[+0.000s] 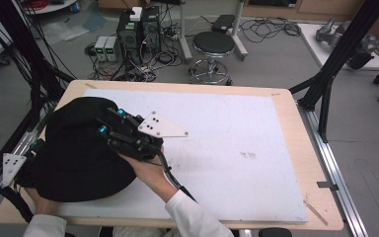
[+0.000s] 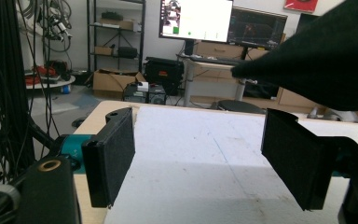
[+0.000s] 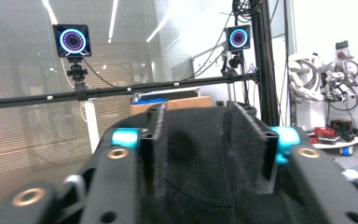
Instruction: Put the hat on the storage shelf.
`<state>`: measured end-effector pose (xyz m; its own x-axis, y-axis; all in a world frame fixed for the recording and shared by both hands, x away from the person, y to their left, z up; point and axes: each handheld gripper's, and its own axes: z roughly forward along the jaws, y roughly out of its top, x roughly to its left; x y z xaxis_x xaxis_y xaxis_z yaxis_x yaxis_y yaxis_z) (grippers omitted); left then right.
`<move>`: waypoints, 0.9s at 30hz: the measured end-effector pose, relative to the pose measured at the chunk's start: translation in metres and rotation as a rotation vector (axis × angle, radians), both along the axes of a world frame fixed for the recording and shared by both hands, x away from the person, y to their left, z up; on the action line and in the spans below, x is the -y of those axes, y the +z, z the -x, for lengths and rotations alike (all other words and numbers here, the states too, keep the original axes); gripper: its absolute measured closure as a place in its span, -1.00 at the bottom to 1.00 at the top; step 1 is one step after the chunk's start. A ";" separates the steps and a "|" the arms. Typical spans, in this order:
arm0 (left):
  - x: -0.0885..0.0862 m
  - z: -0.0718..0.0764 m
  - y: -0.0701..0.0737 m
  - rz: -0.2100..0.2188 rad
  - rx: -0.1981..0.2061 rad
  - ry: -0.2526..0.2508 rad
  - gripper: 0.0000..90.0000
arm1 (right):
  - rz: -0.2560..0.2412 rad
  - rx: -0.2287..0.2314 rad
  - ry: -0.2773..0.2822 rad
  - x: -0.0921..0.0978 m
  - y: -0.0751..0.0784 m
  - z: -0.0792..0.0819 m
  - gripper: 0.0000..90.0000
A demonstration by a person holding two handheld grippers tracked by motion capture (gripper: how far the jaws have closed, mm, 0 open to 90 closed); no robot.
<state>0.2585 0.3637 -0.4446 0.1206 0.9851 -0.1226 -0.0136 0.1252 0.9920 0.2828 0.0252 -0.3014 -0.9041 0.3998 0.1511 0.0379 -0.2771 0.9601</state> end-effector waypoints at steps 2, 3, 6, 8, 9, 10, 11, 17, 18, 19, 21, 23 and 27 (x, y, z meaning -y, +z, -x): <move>0.000 0.000 0.000 0.000 -0.002 -0.001 -0.42 | 0.003 0.003 -0.007 0.003 0.001 0.000 0.12; 0.000 0.000 0.000 0.000 -0.001 -0.001 -0.42 | 0.004 0.002 -0.011 0.005 0.002 0.000 0.08; 0.000 0.000 0.000 0.000 -0.001 -0.001 -0.42 | 0.016 -0.002 -0.026 0.009 0.003 -0.002 -0.11; 0.000 0.000 0.000 0.000 0.000 -0.001 -0.42 | 0.029 -0.016 -0.035 0.012 0.003 -0.003 -0.23; 0.000 0.000 0.000 0.000 0.000 -0.001 -0.42 | 0.033 -0.022 -0.038 0.013 0.002 -0.004 -0.27; 0.000 0.000 0.000 0.000 0.001 -0.001 -0.42 | 0.043 -0.026 -0.040 0.015 0.002 -0.005 -0.31; 0.000 0.000 0.000 -0.001 0.000 0.000 -0.42 | 0.057 -0.025 -0.047 0.017 0.002 -0.006 -0.35; 0.000 0.000 0.000 -0.002 0.001 0.000 -0.42 | 0.144 -0.037 -0.096 0.030 -0.003 -0.011 -0.60; 0.000 0.000 0.000 -0.002 0.002 0.001 -0.42 | 0.154 -0.040 -0.107 0.033 -0.004 -0.012 -0.63; 0.000 0.000 0.000 -0.001 0.000 0.000 -0.42 | 0.158 -0.047 -0.116 0.036 -0.005 -0.013 -0.65; 0.000 0.000 0.000 0.001 0.000 -0.001 -0.42 | 0.166 -0.063 -0.131 0.044 -0.007 -0.015 -0.72; 0.001 0.000 0.000 0.001 -0.003 -0.001 -0.42 | 0.174 -0.075 -0.146 0.052 -0.009 -0.016 -0.73; 0.001 -0.001 0.000 0.001 0.000 0.000 -0.42 | 0.194 -0.071 -0.192 0.070 -0.014 -0.015 -0.75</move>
<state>0.2596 0.3625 -0.4451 0.1209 0.9850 -0.1234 -0.0131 0.1259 0.9920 0.2978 -0.0449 -0.3159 -0.7990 0.5902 0.1152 0.0713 -0.0972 0.9927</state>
